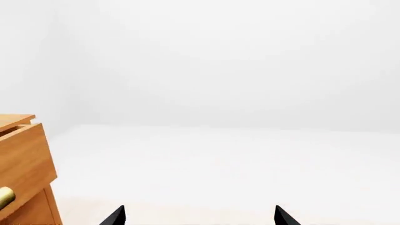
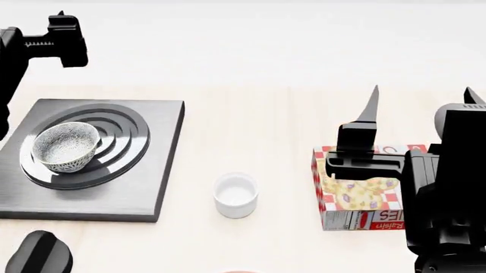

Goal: Pick the akita bowl on the stove and place it on the plate.

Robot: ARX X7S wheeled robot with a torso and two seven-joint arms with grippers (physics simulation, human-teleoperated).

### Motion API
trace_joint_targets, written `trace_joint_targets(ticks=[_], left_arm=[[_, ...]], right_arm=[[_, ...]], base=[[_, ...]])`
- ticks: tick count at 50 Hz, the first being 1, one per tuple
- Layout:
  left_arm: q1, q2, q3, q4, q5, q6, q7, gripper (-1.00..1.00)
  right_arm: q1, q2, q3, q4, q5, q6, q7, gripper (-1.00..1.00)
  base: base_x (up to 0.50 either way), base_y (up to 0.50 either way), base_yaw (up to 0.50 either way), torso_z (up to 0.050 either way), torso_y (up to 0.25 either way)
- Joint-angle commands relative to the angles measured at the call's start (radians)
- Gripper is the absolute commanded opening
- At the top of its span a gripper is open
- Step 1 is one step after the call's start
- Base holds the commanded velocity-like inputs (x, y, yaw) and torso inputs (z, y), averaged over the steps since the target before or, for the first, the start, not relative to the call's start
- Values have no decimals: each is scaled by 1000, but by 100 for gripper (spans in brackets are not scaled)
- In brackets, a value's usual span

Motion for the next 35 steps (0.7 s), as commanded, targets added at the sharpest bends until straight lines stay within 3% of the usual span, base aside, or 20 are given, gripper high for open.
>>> trace_joint_targets(ticks=[1,10,27,35], left_arm=[[-150,19,11,-213,12,-21,25,100],[-210,37,-13,-368,-22,21,97,100],[-227,40,-21,-371,-64,-9,150,100],[-221,39,24,-355,-26,55,163,100]], right_arm=[[3,1,1,-5,7,7,6,100],[1,4,-1,1,9,2,6,100],[-2,8,-4,11,13,-12,8,100],[1,9,-2,4,19,-2,13,100]], base=[[0,0,0,0,0],[0,0,0,0,0],[0,0,0,0,0],[0,0,0,0,0]])
